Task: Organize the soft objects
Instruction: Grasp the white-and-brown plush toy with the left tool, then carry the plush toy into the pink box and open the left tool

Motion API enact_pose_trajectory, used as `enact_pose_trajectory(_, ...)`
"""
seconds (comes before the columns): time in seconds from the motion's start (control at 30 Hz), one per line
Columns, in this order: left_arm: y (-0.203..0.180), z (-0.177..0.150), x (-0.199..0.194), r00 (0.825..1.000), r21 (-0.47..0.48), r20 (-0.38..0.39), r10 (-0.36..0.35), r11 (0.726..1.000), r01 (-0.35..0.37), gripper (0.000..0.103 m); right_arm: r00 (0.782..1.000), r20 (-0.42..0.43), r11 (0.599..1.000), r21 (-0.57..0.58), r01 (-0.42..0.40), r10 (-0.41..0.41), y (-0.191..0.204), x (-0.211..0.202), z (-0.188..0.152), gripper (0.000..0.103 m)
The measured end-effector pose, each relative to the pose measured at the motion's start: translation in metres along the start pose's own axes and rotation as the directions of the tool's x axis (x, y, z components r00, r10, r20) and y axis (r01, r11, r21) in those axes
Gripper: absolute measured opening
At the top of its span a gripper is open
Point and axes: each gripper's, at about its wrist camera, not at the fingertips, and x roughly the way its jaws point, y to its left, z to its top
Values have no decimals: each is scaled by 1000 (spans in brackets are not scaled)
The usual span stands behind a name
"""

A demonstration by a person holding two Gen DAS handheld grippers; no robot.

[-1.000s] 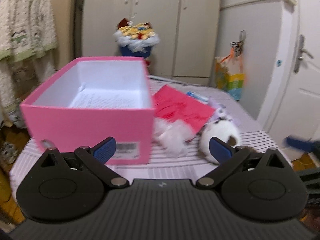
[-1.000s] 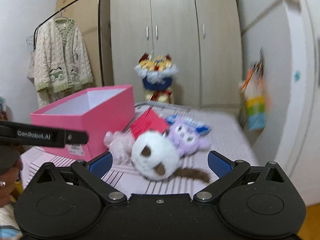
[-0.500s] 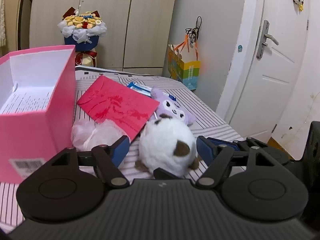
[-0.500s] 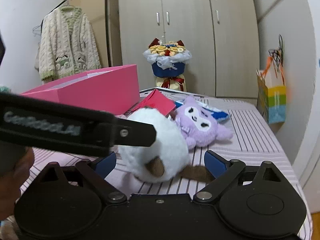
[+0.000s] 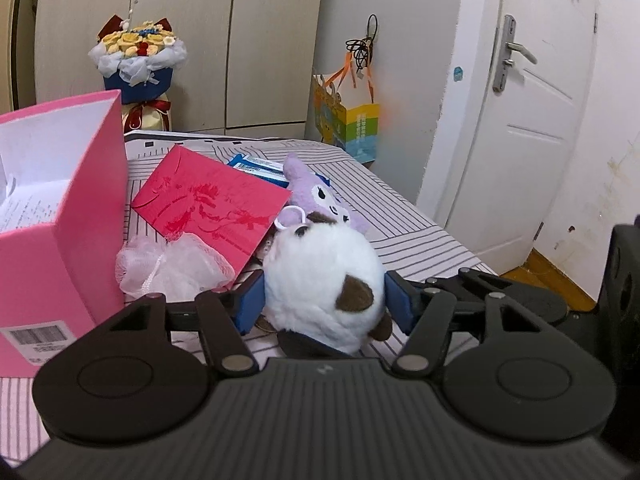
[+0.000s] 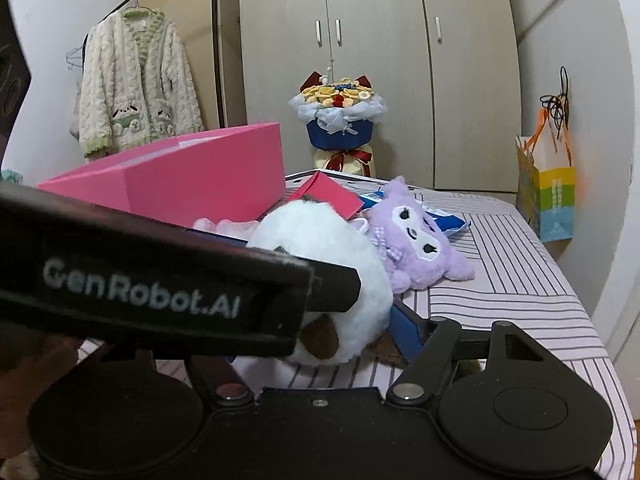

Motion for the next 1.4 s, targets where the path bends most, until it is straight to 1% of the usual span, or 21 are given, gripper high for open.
enact_pose_trajectory(0.07,-1,0,-7,1000,-1,-7,0,1000,0,62,1000,-6,1000,-8,3,-3,5,-4,3,76)
enact_pose_trajectory(0.17,0,4,-15,999,-7,-38,3,1000,-4,62,1000,-26,1000,-20,3,-3,13,-11,6,76)
enact_pose_trajectory(0.3,3,5,-27,995,-18,-94,11,1000,-13,62,997,-79,1000,14,-24,25,22,-16,11,76)
enact_pose_trajectory(0.53,12,8,-56,986,-23,-168,-2,1000,-1,62,984,-169,998,36,-58,63,45,-28,20,76)
enact_pose_trajectory(0.6,16,9,-64,983,-31,-184,-14,999,8,62,977,-199,997,35,-71,77,52,-32,26,76)
enact_pose_trajectory(0.67,21,11,-75,982,-43,-190,-18,999,10,62,973,-208,995,35,-96,101,58,-37,31,76)
enact_pose_trajectory(0.97,42,30,-125,986,-58,-169,-1,998,-9,62,959,-203,979,-9,-205,199,88,-49,65,76)
enact_pose_trajectory(1.1,52,45,-144,992,-51,-124,21,998,-27,62,952,-176,968,23,-250,250,97,-48,88,76)
enact_pose_trajectory(1.2,60,59,-151,995,-39,-91,37,998,-41,62,958,-140,968,2,-252,250,109,-46,101,76)
enact_pose_trajectory(1.3,81,75,-154,999,-83,-50,22,996,-26,62,960,-114,966,3,-259,258,115,-35,120,76)
enact_pose_trajectory(1.4,103,91,-153,1000,-119,-22,22,993,-24,62,952,-103,957,19,-290,290,119,-16,141,76)
